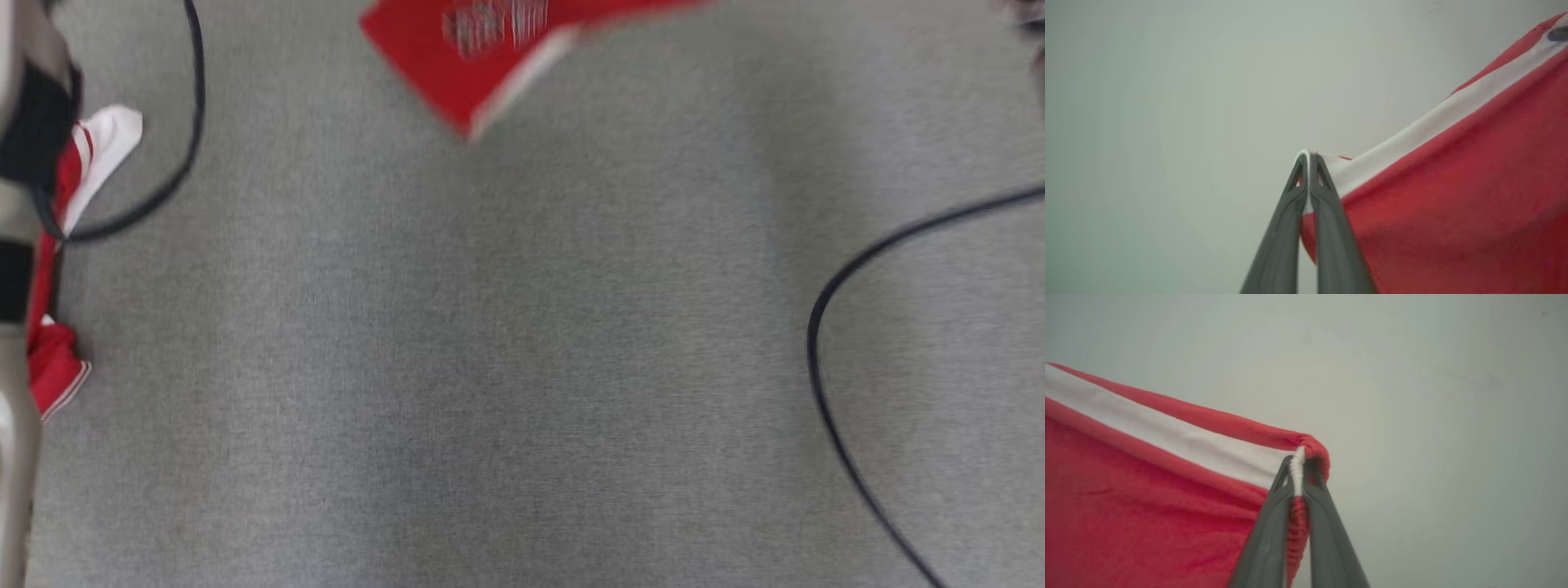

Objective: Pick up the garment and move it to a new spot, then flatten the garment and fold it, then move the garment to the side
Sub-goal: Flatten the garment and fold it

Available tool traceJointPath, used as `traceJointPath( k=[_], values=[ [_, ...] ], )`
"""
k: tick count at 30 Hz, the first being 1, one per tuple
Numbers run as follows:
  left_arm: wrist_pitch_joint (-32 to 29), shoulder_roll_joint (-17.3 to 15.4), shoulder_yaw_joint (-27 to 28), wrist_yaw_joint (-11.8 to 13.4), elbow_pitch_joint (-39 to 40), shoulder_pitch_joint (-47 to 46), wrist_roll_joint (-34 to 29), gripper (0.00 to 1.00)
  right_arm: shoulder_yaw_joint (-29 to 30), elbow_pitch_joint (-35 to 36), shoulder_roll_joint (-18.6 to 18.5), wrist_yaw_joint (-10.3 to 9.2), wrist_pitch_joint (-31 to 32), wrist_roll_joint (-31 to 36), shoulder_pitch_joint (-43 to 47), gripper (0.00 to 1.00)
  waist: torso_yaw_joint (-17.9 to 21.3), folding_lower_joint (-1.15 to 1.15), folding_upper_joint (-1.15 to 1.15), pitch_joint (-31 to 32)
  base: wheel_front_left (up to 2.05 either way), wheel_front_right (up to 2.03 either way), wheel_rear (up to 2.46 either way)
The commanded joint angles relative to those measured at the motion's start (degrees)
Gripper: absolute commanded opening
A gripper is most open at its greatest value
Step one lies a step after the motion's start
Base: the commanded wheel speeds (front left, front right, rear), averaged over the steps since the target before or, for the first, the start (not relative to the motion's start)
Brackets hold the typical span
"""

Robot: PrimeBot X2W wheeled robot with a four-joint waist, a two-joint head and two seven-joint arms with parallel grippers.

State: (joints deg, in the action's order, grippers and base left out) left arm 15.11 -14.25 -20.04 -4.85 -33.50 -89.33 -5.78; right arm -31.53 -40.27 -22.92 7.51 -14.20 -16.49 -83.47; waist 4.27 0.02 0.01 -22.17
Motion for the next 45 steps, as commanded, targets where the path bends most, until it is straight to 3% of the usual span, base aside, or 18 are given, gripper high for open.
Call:
traceJointPath(
  k=[1,7,17,24,33,45],
  values=[
    [0.1,0.2,-0.2,0.7,0.5,-1.7,0.1,0.00,0.0,-1.3,0.4,-0.04,-0.4,0.1,-1.7,0.00,-1.8,-0.02,-0.01,-3.1,0.00,0.00,0.00],
    [0.1,-0.1,-1.9,1.5,4.3,0.7,1.9,0.00,-1.5,-5.3,0.8,-0.04,-1.0,1.3,-0.9,0.00,-2.9,-0.02,-0.01,-5.2,0.00,0.00,0.00],
    [0.1,1.7,2.0,5.4,11.7,21.6,10.0,0.00,-5.6,2.7,-2.5,-0.04,-1.0,-1.9,17.3,0.00,-3.3,-0.02,-0.01,-4.4,0.00,0.00,0.00],
    [0.1,4.8,5.7,4.4,15.3,42.1,12.5,0.00,-6.1,11.1,-5.5,-0.05,-1.0,-7.6,35.2,0.00,-2.9,-0.02,-0.01,-0.2,0.00,0.00,0.00],
    [0.1,8.9,9.2,2.6,13.9,61.3,11.9,0.00,-6.6,18.9,-4.7,-0.05,-1.0,-12.4,54.9,0.00,-1.1,-0.02,-0.01,7.6,0.00,0.00,0.00],
    [0.1,10.9,12.2,1.0,9.7,78.4,12.1,0.00,-7.0,18.9,-3.7,-0.05,-1.0,-13.2,71.7,0.00,-2.1,-0.02,-0.01,19.2,0.00,0.00,0.00]
  ],
)
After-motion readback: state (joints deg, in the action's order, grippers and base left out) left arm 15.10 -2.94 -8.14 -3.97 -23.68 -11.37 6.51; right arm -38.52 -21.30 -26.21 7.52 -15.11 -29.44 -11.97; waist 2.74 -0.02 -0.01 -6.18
